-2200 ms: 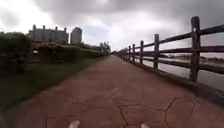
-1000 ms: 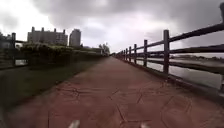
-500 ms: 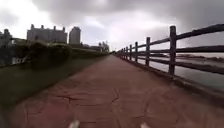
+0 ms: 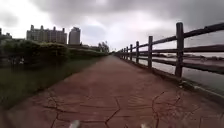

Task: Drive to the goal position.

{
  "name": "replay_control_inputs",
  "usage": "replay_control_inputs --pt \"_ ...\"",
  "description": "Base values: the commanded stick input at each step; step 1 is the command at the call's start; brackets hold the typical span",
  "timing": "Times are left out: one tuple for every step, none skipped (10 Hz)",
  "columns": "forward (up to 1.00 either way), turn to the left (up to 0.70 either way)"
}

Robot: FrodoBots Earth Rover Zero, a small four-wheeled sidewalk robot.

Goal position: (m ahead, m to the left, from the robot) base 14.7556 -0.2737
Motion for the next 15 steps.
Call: replay_control_inputs --pt "0.7 0.0" --pt "0.7 0.0" --pt "0.7 0.0" --pt "0.7 0.0" --pt "0.7 0.0" --pt "0.7 0.0" --pt "0.7 0.0" --pt "0.7 0.0" --pt "0.7 0.0" --pt "0.7 0.0" --pt "0.7 0.03" --pt "0.7 0.22" --pt "0.7 0.13" --pt "0.7 0.0" --pt "0.7 0.0"
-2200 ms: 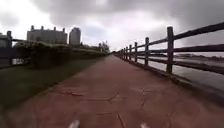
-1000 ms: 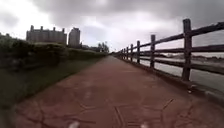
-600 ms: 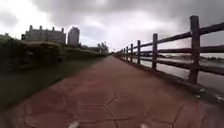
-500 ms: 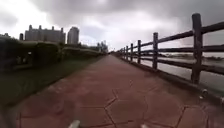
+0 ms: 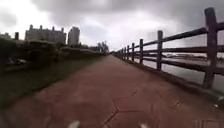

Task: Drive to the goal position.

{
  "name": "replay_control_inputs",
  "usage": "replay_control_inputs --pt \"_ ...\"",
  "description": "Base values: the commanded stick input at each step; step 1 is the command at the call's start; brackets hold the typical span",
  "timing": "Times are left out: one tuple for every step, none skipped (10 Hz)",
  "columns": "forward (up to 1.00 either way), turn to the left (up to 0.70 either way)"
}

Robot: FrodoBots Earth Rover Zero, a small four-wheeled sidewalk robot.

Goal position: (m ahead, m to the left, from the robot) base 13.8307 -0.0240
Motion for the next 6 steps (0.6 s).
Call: replay_control_inputs --pt "0.7 0.0" --pt "0.7 0.0" --pt "0.7 0.0" --pt "0.7 0.0" --pt "0.7 0.0" --pt "0.7 0.0"
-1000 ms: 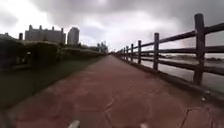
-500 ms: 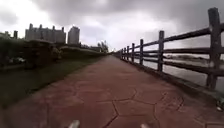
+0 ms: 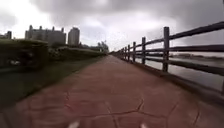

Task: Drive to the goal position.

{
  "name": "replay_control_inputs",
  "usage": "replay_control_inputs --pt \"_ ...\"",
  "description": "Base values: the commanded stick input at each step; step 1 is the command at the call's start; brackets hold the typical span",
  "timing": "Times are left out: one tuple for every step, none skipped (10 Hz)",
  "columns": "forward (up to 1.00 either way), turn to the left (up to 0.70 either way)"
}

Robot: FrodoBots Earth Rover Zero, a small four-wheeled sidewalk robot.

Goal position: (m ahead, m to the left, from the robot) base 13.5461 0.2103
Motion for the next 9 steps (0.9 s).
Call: replay_control_inputs --pt "0.7 0.0" --pt "0.7 0.0" --pt "0.7 0.0" --pt "0.7 0.0" --pt "0.7 0.0" --pt "0.7 0.0" --pt "0.7 0.0" --pt "0.7 0.0" --pt "0.7 0.0"
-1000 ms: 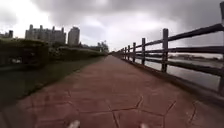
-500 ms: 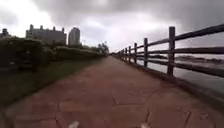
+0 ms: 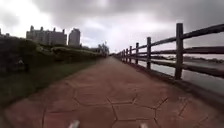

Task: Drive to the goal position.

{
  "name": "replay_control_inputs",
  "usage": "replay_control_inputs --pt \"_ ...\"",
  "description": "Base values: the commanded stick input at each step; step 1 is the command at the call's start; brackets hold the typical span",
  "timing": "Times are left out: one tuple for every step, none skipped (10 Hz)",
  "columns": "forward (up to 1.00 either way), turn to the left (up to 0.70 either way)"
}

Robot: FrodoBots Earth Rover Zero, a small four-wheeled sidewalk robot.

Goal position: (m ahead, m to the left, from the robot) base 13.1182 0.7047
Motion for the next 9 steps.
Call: replay_control_inputs --pt "0.7 0.0" --pt "0.7 0.0" --pt "0.7 0.0" --pt "0.7 0.0" --pt "0.7 0.0" --pt "0.7 0.0" --pt "0.7 0.0" --pt "0.7 0.0" --pt "0.7 0.0"
